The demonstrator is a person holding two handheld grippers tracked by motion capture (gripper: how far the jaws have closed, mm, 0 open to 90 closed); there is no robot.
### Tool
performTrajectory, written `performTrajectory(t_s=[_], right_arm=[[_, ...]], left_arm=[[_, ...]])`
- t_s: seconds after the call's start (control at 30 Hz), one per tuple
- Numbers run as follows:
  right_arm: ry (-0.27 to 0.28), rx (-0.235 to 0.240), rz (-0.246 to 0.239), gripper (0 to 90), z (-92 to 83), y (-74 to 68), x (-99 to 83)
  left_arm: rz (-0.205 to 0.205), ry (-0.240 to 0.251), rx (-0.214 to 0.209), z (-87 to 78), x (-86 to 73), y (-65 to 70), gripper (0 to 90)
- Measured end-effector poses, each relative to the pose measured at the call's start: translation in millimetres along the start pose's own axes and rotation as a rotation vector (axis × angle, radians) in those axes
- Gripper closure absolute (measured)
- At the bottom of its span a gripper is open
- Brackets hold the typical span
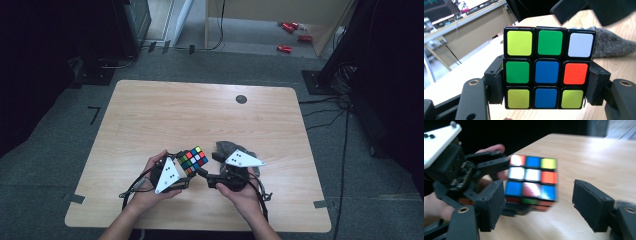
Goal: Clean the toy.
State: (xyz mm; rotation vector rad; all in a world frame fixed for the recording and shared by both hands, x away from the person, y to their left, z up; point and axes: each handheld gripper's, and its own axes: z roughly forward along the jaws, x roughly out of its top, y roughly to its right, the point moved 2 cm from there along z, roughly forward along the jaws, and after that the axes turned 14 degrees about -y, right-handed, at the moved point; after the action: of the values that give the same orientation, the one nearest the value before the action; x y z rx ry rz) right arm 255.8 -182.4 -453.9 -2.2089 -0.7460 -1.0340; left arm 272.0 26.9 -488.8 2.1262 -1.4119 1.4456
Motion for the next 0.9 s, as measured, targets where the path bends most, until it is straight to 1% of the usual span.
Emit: performTrajectory(t_s=[0.03, 0.1, 0.13, 0.17, 0.2, 0.23, 0.27, 0.3, 0.33, 0.37, 0.4, 0.43, 0.47, 0.5, 0.53, 0.57, 0.6, 0.63, 0.67, 0.7, 0.73, 0.8, 0.83, 0.87, 0.9], right_arm=[[0.000, 0.000, 0.000, 25.8, 0.0, 0.0, 0.0], [0.017, -0.040, -0.012, 24.6, -5.5, 5.2, 1.5], [0.030, -0.083, -0.029, 24.4, -10.0, 10.7, 2.1], [0.030, -0.083, -0.029, 24.4, -10.0, 10.7, 2.1], [0.031, -0.110, -0.036, 24.4, -11.9, 14.3, 2.1], [0.034, -0.152, -0.036, 24.8, -15.8, 22.3, 1.6], [0.034, -0.152, -0.036, 24.8, -15.8, 22.3, 1.6], [0.029, -0.198, -0.021, 25.2, -19.0, 31.2, 0.2], [0.021, -0.230, -0.021, 25.4, -19.8, 35.9, -1.1], [0.009, -0.261, -0.022, 25.3, -20.0, 40.7, -2.9], [-0.004, -0.289, -0.024, 25.4, -19.5, 45.4, -5.1], [-0.004, -0.289, -0.024, 25.4, -19.5, 45.4, -5.1], [-0.033, -0.324, -0.005, 26.4, -17.1, 54.5, -10.6], [-0.050, -0.328, 0.014, 26.4, -15.3, 58.8, -13.4], [-0.050, -0.328, 0.014, 26.4, -15.3, 58.8, -13.4], [-0.068, -0.336, 0.027, 26.5, -12.9, 62.5, -16.2], [-0.095, -0.348, 0.038, 26.6, -9.9, 65.7, -19.0], [-0.153, -0.372, 0.037, 27.1, -3.6, 70.6, -24.6], [-0.153, -0.372, 0.037, 27.1, -3.6, 70.6, -24.6], [-0.200, -0.383, 0.038, 27.3, 2.0, 74.3, -29.7], [-0.200, -0.383, 0.038, 27.3, 2.0, 74.3, -29.7], [-0.232, -0.384, 0.057, 27.7, 7.1, 78.5, -34.9], [-0.232, -0.384, 0.057, 27.7, 7.1, 78.5, -34.9], [-0.244, -0.390, 0.059, 28.0, 8.6, 79.9, -36.7], [-0.263, -0.385, 0.074, 28.4, 11.4, 82.7, -40.6]], left_arm=[[-0.024, 0.000, -0.011, -0.9, -0.1, -2.2, 34.0], [-0.062, -0.005, -0.035, -2.3, -0.9, -7.2, 34.0], [-0.085, -0.012, -0.048, -3.6, -1.9, -10.1, 34.1], [-0.085, -0.012, -0.048, -3.6, -1.9, -10.1, 34.1], [-0.104, -0.018, -0.064, -4.6, -2.7, -12.3, 34.1], [-0.118, -0.020, -0.078, -5.2, -3.1, -13.5, 34.3], [-0.133, -0.025, -0.093, -6.1, -3.5, -15.2, 34.3], [-0.155, -0.026, -0.098, -7.9, -4.1, -17.8, 34.3], [-0.155, -0.026, -0.098, -7.9, -4.1, -17.8, 34.3], [-0.167, -0.024, -0.099, -8.9, -4.4, -19.1, 34.3], [-0.180, -0.017, -0.107, -10.0, -4.6, -20.4, 34.4], [-0.193, -0.010, -0.116, -11.1, -4.9, -21.6, 34.4], [-0.204, -0.005, -0.121, -12.1, -5.0, -22.7, 34.4], [-0.215, -0.001, -0.122, -13.1, -5.1, -23.3, 34.5], [-0.223, 0.002, -0.130, -13.9, -5.1, -24.0, 34.5], [-0.228, 0.006, -0.140, -14.7, -5.1, -24.4, 34.5], [-0.231, 0.009, -0.146, -15.3, -4.9, -24.3, 34.5], [-0.230, 0.012, -0.148, -16.0, -4.2, -23.9, 34.5], [-0.230, 0.012, -0.148, -16.0, -4.2, -23.9, 34.5], [-0.233, 0.015, -0.155, -16.4, -3.8, -23.7, 34.5], [-0.236, 0.017, -0.167, -16.7, -3.5, -23.8, 34.5], [-0.235, 0.017, -0.178, -16.9, -3.3, -23.4, 34.6], [-0.236, 0.015, -0.188, -16.6, -3.4, -23.2, 34.6], [-0.234, 0.012, -0.194, -16.4, -3.5, -22.8, 34.6], [-0.227, 0.009, -0.194, -16.3, -3.6, -22.2, 34.6]])
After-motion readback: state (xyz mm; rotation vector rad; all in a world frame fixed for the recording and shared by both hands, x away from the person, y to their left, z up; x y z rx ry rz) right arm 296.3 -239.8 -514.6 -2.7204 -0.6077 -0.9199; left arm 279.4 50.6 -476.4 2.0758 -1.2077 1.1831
